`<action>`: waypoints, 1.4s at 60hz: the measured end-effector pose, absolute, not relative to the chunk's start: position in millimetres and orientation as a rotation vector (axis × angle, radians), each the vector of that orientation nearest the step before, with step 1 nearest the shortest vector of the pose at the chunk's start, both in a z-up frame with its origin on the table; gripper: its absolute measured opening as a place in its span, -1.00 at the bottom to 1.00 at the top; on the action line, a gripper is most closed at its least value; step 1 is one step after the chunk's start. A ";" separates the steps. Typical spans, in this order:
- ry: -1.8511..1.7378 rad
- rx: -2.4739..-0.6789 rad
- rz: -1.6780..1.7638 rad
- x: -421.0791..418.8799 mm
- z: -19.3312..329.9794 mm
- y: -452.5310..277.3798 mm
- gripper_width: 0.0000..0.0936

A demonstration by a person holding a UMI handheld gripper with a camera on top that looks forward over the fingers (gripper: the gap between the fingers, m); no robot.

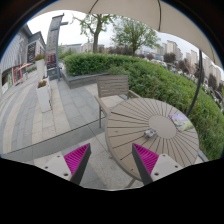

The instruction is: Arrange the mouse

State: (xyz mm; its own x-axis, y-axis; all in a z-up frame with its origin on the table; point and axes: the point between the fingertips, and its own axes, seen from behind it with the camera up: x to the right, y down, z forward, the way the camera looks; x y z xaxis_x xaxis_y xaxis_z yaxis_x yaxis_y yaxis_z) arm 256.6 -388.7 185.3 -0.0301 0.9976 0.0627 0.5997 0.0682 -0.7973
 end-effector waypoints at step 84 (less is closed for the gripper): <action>-1.527 -1.746 0.766 51.4 -13.2 -158.4 0.83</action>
